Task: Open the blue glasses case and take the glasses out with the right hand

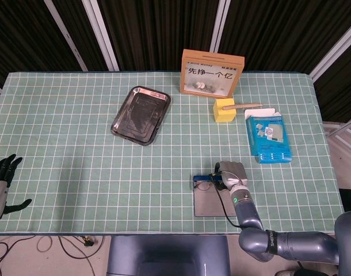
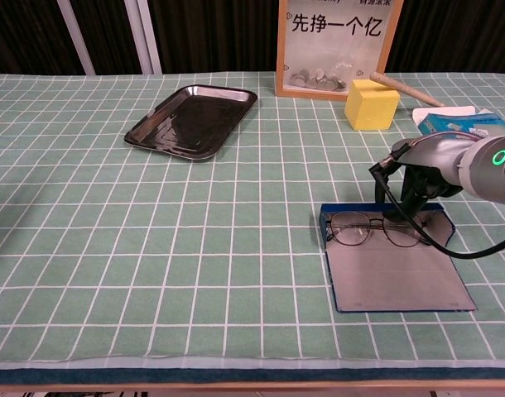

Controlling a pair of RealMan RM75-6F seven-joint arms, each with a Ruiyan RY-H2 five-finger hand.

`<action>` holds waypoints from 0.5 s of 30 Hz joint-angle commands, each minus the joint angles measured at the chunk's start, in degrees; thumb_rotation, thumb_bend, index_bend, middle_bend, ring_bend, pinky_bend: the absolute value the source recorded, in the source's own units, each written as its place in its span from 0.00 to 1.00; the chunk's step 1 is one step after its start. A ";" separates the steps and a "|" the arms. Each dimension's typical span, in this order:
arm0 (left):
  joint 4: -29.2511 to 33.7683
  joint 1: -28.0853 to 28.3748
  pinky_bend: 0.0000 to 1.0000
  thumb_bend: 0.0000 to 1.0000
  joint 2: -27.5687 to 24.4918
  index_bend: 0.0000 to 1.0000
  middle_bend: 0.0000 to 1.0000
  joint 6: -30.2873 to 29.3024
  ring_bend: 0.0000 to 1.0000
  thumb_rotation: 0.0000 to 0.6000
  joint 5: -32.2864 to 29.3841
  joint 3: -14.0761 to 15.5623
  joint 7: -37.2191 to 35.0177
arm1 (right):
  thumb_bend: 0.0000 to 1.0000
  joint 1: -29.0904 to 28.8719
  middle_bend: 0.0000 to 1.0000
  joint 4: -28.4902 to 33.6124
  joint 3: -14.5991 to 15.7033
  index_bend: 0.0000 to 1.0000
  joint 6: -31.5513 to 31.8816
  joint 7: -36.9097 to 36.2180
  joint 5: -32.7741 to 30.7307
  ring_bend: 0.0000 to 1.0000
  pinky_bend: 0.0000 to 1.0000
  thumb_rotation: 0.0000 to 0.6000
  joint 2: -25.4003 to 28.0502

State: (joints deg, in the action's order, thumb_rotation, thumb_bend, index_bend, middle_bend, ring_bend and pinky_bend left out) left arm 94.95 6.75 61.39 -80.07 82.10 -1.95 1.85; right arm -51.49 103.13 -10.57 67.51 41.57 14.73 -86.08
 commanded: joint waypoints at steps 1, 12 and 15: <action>0.00 -0.01 0.00 0.07 -0.01 0.00 0.00 0.00 0.00 1.00 0.02 0.03 0.00 | 0.47 0.06 0.98 -0.09 -0.04 0.49 -0.02 -0.03 -0.08 0.99 1.00 1.00 -0.06; -0.02 -0.02 0.00 0.07 -0.01 0.00 0.00 -0.02 0.00 1.00 0.01 0.00 -0.05 | 0.47 0.30 0.98 -0.47 -0.13 0.52 -0.25 0.00 -0.09 0.99 1.00 1.00 -0.14; -0.02 -0.01 0.00 0.07 -0.02 0.00 0.00 -0.02 0.00 1.00 -0.04 -0.03 -0.05 | 0.49 0.31 0.98 -0.55 -0.12 0.54 -0.41 0.11 -0.17 0.99 1.00 1.00 -0.17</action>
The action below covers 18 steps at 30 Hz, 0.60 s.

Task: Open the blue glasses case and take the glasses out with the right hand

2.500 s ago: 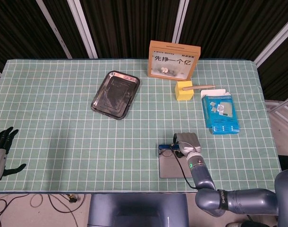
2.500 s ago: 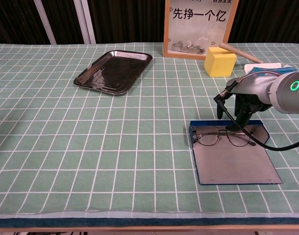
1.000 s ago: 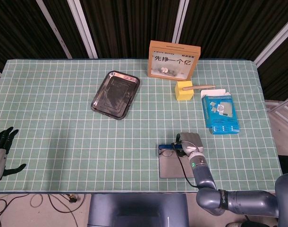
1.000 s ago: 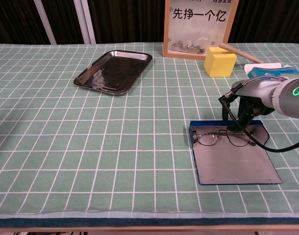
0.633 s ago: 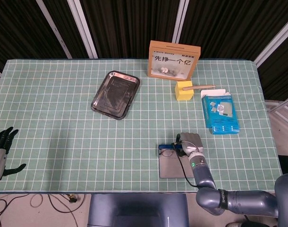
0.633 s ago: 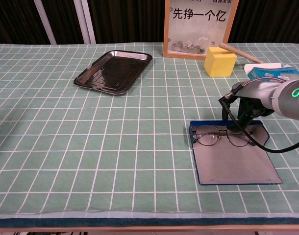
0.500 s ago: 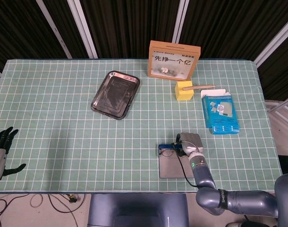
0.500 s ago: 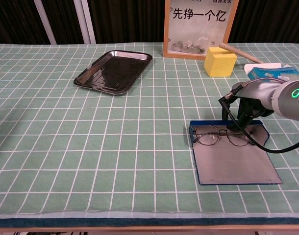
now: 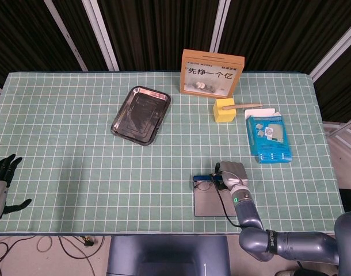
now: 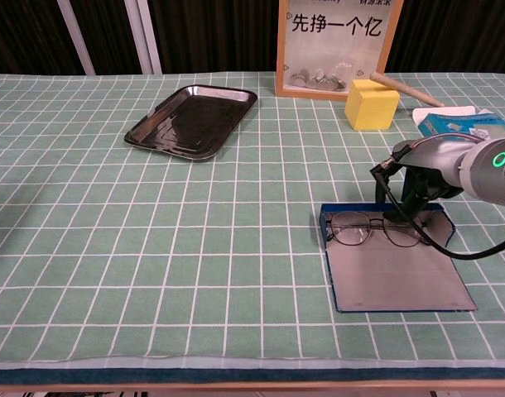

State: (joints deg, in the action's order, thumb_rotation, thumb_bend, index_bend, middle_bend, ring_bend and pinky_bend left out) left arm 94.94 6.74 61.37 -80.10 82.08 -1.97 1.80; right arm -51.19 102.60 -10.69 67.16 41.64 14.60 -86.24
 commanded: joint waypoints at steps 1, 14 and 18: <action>0.01 0.00 0.00 0.07 -0.02 0.00 0.00 0.03 0.00 1.00 -0.01 0.01 0.00 | 0.50 0.02 0.98 -0.06 -0.03 0.55 -0.09 -0.01 -0.02 0.99 1.00 1.00 -0.04; -0.01 -0.02 0.00 0.07 -0.04 0.00 0.00 -0.09 0.00 1.00 -0.05 -0.08 -0.17 | 0.51 0.33 0.99 -0.06 -0.32 0.60 -0.16 -0.56 0.83 0.99 1.00 1.00 -0.09; -0.01 -0.03 0.00 0.07 -0.05 0.00 0.00 -0.12 0.00 1.00 -0.03 -0.08 -0.14 | 0.51 0.49 0.99 -0.04 -0.39 0.63 -0.15 -0.88 1.33 0.99 1.00 1.00 -0.11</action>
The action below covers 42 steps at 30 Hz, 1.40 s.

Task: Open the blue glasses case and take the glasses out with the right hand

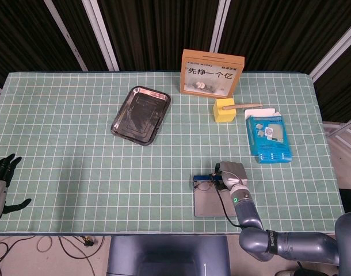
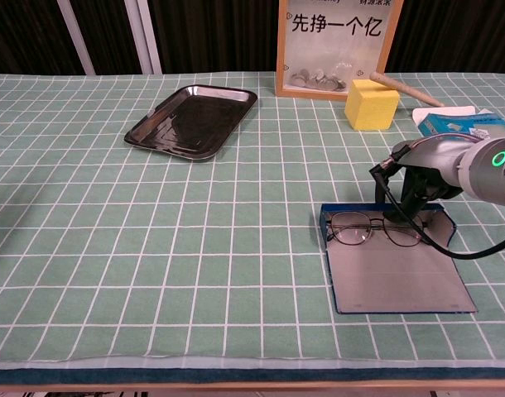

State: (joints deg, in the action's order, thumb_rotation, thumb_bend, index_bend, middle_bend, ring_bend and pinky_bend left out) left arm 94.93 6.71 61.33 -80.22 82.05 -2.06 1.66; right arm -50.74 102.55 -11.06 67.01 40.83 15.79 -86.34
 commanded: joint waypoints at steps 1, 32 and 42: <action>0.00 -0.01 0.00 0.07 0.01 0.00 0.00 -0.02 0.00 1.00 0.00 0.00 0.00 | 0.51 0.08 0.99 0.01 -0.05 0.64 0.02 -0.13 0.28 0.99 1.00 1.00 0.00; 0.04 -0.01 0.00 0.07 -0.05 0.00 0.00 0.02 0.00 1.00 0.01 -0.01 -0.17 | 0.51 0.34 0.99 -0.75 -5.25 0.71 1.53 -4.62 0.57 0.99 1.00 1.00 -1.97; 0.16 -0.03 0.00 0.07 -0.10 0.00 0.00 0.05 0.00 1.00 0.03 0.04 -0.26 | 0.52 1.09 0.99 -2.94 -6.67 0.73 3.97 -8.77 6.53 0.99 1.00 1.00 -5.33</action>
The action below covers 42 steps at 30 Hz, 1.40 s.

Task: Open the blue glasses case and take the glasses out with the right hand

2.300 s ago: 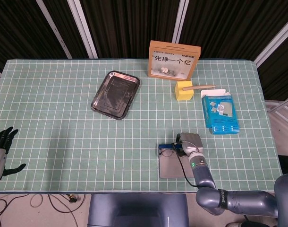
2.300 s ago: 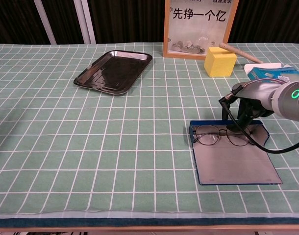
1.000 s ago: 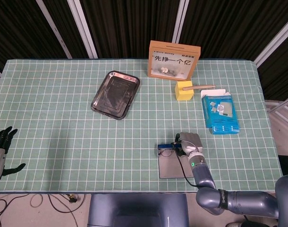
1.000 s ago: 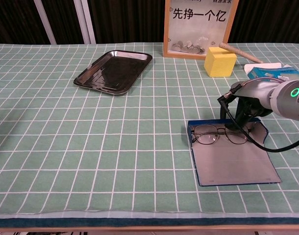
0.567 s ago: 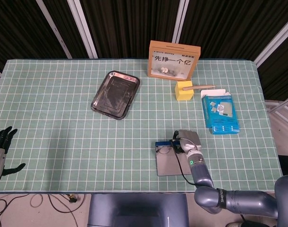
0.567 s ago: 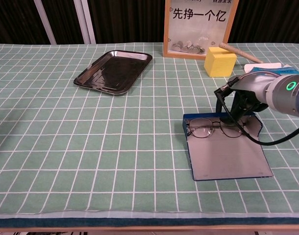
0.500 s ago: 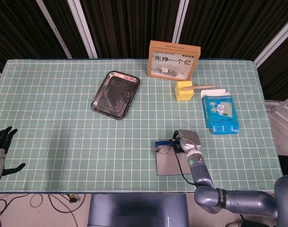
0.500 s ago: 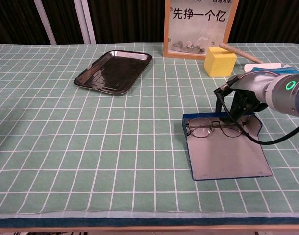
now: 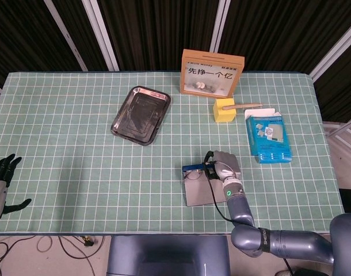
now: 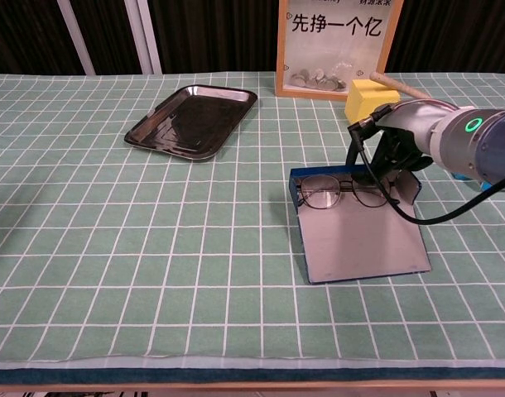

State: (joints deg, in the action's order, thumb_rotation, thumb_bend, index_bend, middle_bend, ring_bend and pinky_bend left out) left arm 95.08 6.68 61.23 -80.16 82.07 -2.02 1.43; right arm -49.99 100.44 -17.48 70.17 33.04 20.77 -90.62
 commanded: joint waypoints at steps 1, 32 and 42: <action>0.04 0.00 0.00 0.07 -0.02 0.00 0.00 0.00 0.00 1.00 0.01 -0.01 -0.07 | 0.52 0.50 0.99 -1.19 -0.31 0.73 1.14 -1.50 2.29 0.99 1.00 1.00 -1.53; -0.01 0.00 0.00 0.07 -0.01 0.00 0.00 -0.04 0.00 1.00 0.11 0.01 -0.21 | 0.52 4.99 0.99 -11.51 -2.03 0.75 3.52 -8.78 14.47 0.99 1.00 1.00 -10.48; -0.02 -0.02 0.00 0.07 0.00 0.00 0.00 -0.10 0.00 1.00 0.14 -0.01 -0.22 | 0.51 6.91 0.99 -14.25 -2.76 0.75 5.26 -13.15 20.42 0.99 1.00 1.00 -13.14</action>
State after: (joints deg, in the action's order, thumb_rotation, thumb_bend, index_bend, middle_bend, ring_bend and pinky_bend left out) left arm 95.05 6.66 61.23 -80.26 82.20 -2.02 1.21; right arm -43.45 86.79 -20.13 75.06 20.52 40.45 -103.22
